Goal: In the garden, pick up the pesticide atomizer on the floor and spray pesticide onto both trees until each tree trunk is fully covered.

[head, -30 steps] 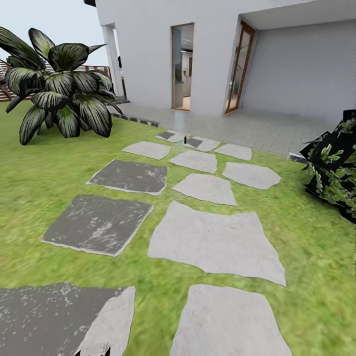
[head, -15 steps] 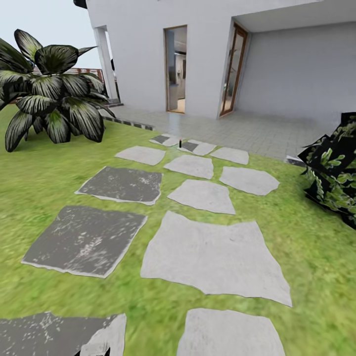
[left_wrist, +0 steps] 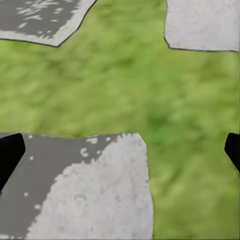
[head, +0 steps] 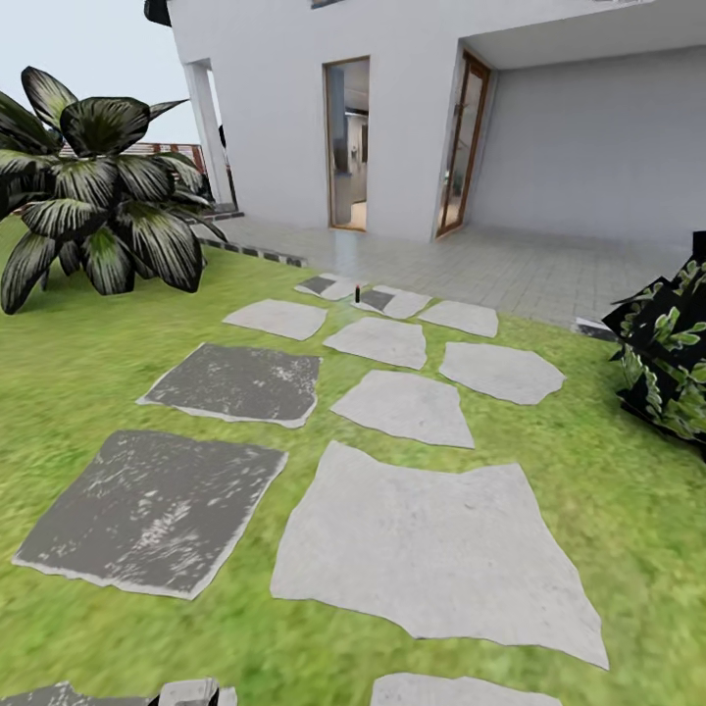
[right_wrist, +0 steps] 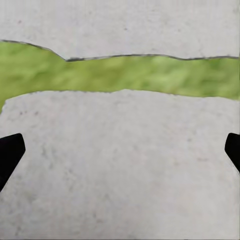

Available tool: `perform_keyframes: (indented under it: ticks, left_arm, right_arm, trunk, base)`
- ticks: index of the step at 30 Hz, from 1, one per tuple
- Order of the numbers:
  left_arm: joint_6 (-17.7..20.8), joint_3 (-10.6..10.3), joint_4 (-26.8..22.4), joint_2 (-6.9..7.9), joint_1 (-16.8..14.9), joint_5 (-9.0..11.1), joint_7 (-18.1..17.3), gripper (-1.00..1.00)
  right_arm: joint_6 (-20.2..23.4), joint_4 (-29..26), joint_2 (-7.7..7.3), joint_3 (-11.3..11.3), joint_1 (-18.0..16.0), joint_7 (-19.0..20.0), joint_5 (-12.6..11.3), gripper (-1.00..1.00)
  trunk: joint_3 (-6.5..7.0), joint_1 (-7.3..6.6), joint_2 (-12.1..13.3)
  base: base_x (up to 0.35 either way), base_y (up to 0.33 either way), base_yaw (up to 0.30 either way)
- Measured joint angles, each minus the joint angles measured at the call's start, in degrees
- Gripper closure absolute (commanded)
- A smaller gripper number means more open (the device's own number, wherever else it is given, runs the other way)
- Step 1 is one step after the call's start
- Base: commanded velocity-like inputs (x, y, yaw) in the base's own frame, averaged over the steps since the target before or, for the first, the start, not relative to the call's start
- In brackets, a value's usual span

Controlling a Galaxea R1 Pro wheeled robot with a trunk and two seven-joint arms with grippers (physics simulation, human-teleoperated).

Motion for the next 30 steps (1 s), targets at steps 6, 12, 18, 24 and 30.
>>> perform_keyframes:
  ticks: [6, 12, 18, 24, 30]
  left_arm:
    - [0.0, 0.0, 0.0, 0.04, 0.0, 0.0, 0.0, -1.00]
    - [0.0, 0.0, 0.0, 0.03, 0.0, 0.0, 0.0, -1.00]
    - [0.0, 0.0, 0.0, 0.03, 0.0, 0.0, 0.0, -1.00]
    - [0.0, 0.0, 0.0, 0.00, 0.0, 0.0, 0.0, -1.00]
    - [0.0, 0.0, 0.0, 0.04, 0.0, 0.0, 0.0, -1.00]
  right_arm:
    - [0.0, 0.0, 0.00, 0.0, 0.0, 0.0, 0.0, -1.00]
    - [0.0, 0.0, 0.00, 0.0, 0.0, 0.0, 0.0, -1.00]
    - [0.0, 0.0, 0.00, 0.0, 0.0, 0.0, 0.0, -1.00]
    - [0.0, 0.0, -0.05, -0.1, 0.0, -0.1, 0.0, -1.00]
    - [0.0, 0.0, -0.08, -0.1, 0.0, 0.0, 0.0, -1.00]
  trunk:
    - [0.13, 0.00, 0.0]
    - [0.15, 0.00, 0.0]
    - [0.15, 0.00, 0.0]
    - [0.15, 0.00, 0.0]
    - [0.15, 0.00, 0.0]
  base:
    - [0.339, 0.000, 0.000]
    - [0.339, 0.000, 0.000]
    - [0.339, 0.000, 0.000]
    - [0.339, 0.000, 0.000]
    - [0.339, 0.000, 0.000]
